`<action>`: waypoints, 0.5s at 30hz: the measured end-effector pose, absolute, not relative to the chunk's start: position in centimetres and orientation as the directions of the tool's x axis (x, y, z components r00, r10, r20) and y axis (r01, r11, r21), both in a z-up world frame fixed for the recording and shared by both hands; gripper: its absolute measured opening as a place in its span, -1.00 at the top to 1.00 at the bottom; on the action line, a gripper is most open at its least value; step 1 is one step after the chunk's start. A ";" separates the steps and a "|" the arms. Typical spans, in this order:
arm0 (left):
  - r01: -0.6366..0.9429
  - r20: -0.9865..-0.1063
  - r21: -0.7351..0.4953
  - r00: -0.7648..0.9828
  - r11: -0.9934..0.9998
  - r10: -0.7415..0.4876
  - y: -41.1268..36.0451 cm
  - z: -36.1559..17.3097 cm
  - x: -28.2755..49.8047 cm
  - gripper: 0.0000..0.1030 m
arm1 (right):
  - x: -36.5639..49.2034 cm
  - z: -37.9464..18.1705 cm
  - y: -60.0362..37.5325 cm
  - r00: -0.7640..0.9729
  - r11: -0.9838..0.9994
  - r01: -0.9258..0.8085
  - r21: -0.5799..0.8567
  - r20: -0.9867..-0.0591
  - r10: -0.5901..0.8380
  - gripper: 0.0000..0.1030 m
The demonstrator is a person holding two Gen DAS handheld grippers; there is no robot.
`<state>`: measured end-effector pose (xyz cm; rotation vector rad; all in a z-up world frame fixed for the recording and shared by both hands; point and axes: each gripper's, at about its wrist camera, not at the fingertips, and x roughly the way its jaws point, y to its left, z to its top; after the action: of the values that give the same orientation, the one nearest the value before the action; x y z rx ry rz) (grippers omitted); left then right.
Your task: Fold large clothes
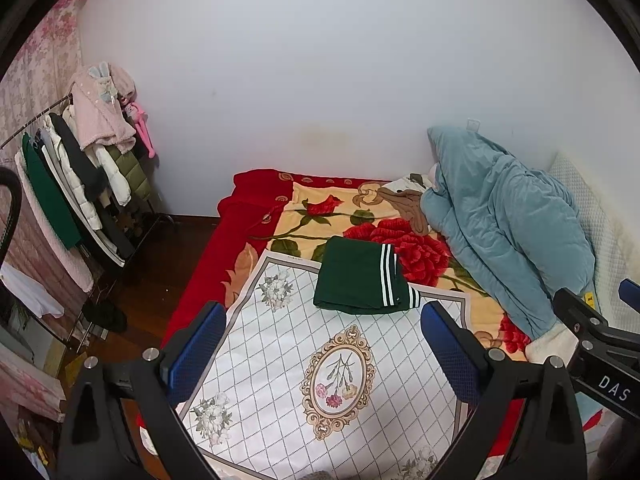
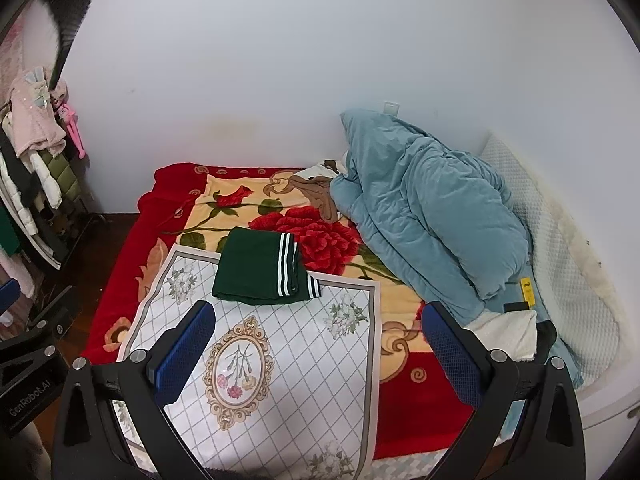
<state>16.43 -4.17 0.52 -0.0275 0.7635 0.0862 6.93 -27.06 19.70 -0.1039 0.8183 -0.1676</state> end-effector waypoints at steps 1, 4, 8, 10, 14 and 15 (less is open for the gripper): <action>-0.088 -0.692 0.005 0.719 0.996 0.067 -4.1 0.5 16.4 -0.93 | 7.1 19.7 -27.0 0.672 0.982 0.107 -0.157 -0.716 -0.188 -1.00; -0.086 -0.692 0.005 0.719 0.996 0.066 -4.2 0.5 16.4 -0.93 | 7.3 19.7 -27.1 0.672 0.982 0.105 -0.155 -0.717 -0.185 -1.00; -0.085 -0.691 0.002 0.720 0.996 0.063 -4.5 0.7 16.3 -0.93 | 7.3 19.6 -27.1 0.673 0.983 0.105 -0.150 -0.717 -0.181 -1.00; -0.083 -0.690 0.003 0.721 0.997 0.062 -4.6 0.9 16.3 -0.93 | 7.2 19.7 -27.1 0.673 0.983 0.104 -0.150 -0.718 -0.181 -1.00; -0.081 -0.692 0.002 0.719 0.997 0.060 -4.8 0.9 16.4 -0.93 | 7.3 19.7 -27.3 0.673 0.984 0.104 -0.148 -0.718 -0.179 -1.00; -0.080 -0.692 0.002 0.720 0.997 0.059 -4.9 1.0 16.5 -0.93 | 7.3 19.7 -27.3 0.673 0.983 0.105 -0.147 -0.718 -0.180 -1.00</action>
<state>16.46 -4.89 0.99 -0.0289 0.7638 0.0773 7.28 -27.26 19.67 -0.0964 0.8175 -0.1606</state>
